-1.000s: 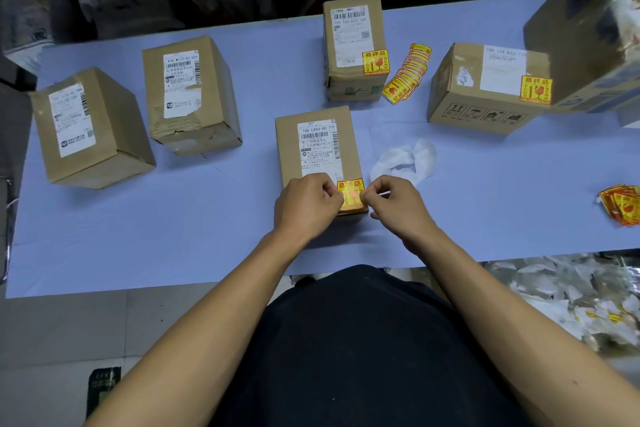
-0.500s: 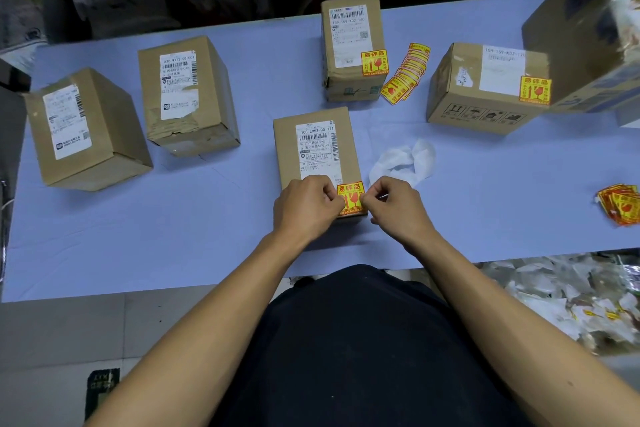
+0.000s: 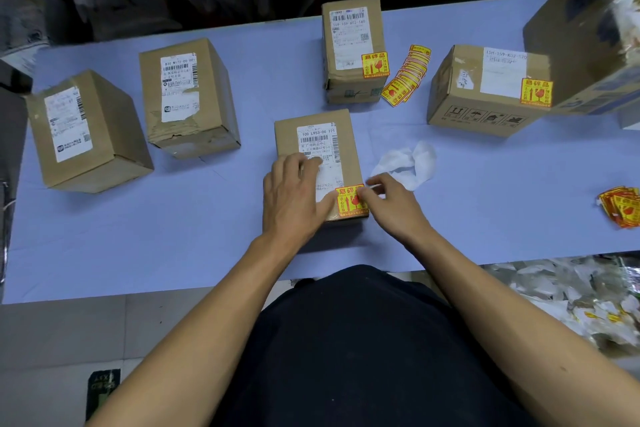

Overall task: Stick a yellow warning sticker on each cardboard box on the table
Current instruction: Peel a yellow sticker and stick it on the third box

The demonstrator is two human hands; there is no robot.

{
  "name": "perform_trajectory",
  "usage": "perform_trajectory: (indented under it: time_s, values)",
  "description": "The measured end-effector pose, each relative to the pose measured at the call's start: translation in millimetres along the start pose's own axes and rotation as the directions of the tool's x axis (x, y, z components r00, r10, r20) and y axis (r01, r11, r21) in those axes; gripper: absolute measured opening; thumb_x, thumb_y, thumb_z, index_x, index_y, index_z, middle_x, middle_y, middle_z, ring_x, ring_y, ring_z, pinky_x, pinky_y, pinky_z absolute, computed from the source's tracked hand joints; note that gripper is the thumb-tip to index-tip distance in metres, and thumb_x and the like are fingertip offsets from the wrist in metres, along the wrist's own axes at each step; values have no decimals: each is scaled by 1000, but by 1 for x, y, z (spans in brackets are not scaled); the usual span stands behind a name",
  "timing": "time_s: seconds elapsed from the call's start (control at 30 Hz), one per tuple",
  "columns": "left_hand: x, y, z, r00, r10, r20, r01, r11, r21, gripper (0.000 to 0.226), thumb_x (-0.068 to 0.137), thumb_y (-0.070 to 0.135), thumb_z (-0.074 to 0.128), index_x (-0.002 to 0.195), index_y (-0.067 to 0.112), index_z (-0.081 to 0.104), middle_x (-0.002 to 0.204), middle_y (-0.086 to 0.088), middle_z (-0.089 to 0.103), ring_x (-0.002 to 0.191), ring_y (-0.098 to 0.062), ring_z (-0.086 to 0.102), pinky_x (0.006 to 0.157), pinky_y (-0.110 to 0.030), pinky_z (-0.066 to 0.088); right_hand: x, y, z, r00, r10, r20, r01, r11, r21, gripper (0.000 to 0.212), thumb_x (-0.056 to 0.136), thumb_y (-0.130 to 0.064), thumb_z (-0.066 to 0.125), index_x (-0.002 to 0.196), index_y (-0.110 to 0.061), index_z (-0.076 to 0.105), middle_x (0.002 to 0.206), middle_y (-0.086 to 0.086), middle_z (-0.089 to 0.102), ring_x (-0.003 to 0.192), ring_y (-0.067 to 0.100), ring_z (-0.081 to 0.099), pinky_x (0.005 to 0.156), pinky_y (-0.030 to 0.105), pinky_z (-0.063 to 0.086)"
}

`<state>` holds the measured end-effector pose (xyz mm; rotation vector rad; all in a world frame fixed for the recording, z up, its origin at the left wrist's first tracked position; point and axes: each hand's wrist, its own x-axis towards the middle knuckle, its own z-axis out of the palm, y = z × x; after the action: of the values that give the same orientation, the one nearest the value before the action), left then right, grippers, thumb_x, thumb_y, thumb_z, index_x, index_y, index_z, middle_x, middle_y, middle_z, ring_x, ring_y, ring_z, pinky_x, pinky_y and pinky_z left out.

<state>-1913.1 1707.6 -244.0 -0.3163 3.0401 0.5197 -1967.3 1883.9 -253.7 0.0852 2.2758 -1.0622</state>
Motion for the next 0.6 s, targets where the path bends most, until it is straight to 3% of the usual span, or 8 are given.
perform_trajectory:
  time_s: [0.07,0.13,0.23,0.33,0.4,0.47,0.53,0.6]
  values:
    - [-5,-6,6,992,-28,123,29,999,-12,65,97,48,52,151,17,36,162,-13,25,151,-35,13,117,-61,20,4,-7,10,1000,-18,23,17,998,63,53,97,-51,49,140,-20,48,132,-2,61,123,19,57,98,34,44]
    - [-9,-10,16,976,-74,207,82,996,-31,69,102,53,36,159,23,13,169,-4,-2,154,-26,-12,119,-61,3,3,-10,22,993,-111,39,107,991,80,47,100,-50,46,139,-23,47,129,-8,62,120,17,59,95,34,45]
    - [-10,-11,22,978,-59,200,66,997,-29,69,102,55,30,160,24,8,168,-2,-9,153,-24,-17,119,-61,1,-4,1,27,990,-133,47,131,990,52,42,96,-57,47,132,-35,43,114,-28,65,104,2,63,84,28,47]
    - [-9,-14,24,984,-53,170,65,996,-67,70,101,53,36,160,25,9,168,-3,-9,153,-23,-17,120,-57,0,-9,12,23,980,-153,126,147,988,55,62,89,-64,51,142,-42,30,100,-59,50,95,-27,53,76,3,39]
    - [-9,-15,25,986,-87,139,116,970,-212,75,99,49,48,159,25,10,168,-4,-9,154,-22,-14,122,-49,1,-9,18,18,976,-126,179,106,988,113,87,81,-68,58,153,-37,21,116,-53,48,111,-18,52,86,3,35]
    - [-9,-17,26,974,-200,110,228,874,-428,84,95,45,59,159,24,10,169,-3,-6,154,-18,-5,122,-36,8,-4,21,15,973,-81,215,40,981,189,103,77,-68,64,158,-30,14,143,-27,45,130,1,47,102,19,35]
    - [-5,-20,27,923,-347,167,372,696,-613,90,89,47,64,159,25,11,168,-1,9,152,-16,16,119,-30,21,5,17,15,983,-18,184,-37,957,287,99,83,-65,62,159,-27,12,158,-9,34,139,10,40,108,29,33]
    - [1,-21,28,850,-444,283,493,482,-725,89,85,51,66,157,25,21,156,0,41,137,-17,47,111,-35,41,14,6,19,986,15,167,-79,922,380,91,90,-60,57,160,-25,12,162,-4,28,143,13,37,107,28,32]
